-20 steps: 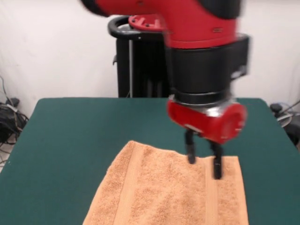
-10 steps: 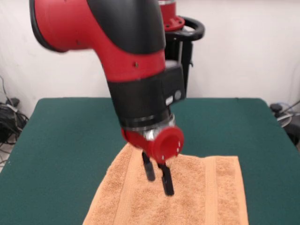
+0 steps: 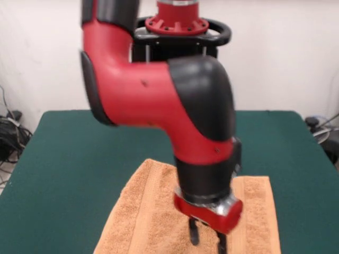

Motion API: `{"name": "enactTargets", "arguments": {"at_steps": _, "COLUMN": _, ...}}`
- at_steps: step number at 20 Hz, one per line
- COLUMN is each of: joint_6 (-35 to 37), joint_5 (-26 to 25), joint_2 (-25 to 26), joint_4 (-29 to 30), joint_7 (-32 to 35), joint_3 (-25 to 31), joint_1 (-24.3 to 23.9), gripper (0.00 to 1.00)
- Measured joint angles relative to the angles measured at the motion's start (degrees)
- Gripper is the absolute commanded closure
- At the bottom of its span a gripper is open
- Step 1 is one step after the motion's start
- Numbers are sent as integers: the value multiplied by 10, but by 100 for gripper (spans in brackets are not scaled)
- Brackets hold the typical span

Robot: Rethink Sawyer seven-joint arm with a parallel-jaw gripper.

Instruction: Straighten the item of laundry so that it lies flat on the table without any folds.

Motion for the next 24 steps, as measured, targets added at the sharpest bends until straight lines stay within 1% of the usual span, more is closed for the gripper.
{"name": "enactTargets", "arguments": {"at_steps": 1, "joint_6": 0, "joint_5": -16, "joint_2": 19, "joint_4": -14, "joint_7": 0, "joint_3": 0, "joint_1": 10, "gripper": 0}}
{"name": "enactTargets", "arguments": {"at_steps": 4, "joint_6": 0, "joint_5": -29, "joint_2": 34, "joint_4": -26, "joint_7": 0, "joint_3": 0, "joint_1": 16, "gripper": 0}}
{"name": "enactTargets", "arguments": {"at_steps": 11, "joint_6": 15, "joint_5": -53, "joint_2": 40, "joint_4": -70, "joint_7": 0, "joint_3": 0, "joint_1": 13, "gripper": 0}}
{"name": "enactTargets", "arguments": {"at_steps": 17, "joint_6": 15, "joint_5": -55, "joint_2": 41, "joint_4": -75, "joint_7": 0, "joint_3": 7, "joint_1": 1, "gripper": 0}}
{"name": "enactTargets", "arguments": {"at_steps": 24, "joint_6": 15, "joint_5": -55, "joint_2": 37, "joint_4": -60, "joint_7": 0, "joint_3": 22, "joint_1": -10, "gripper": 0}}
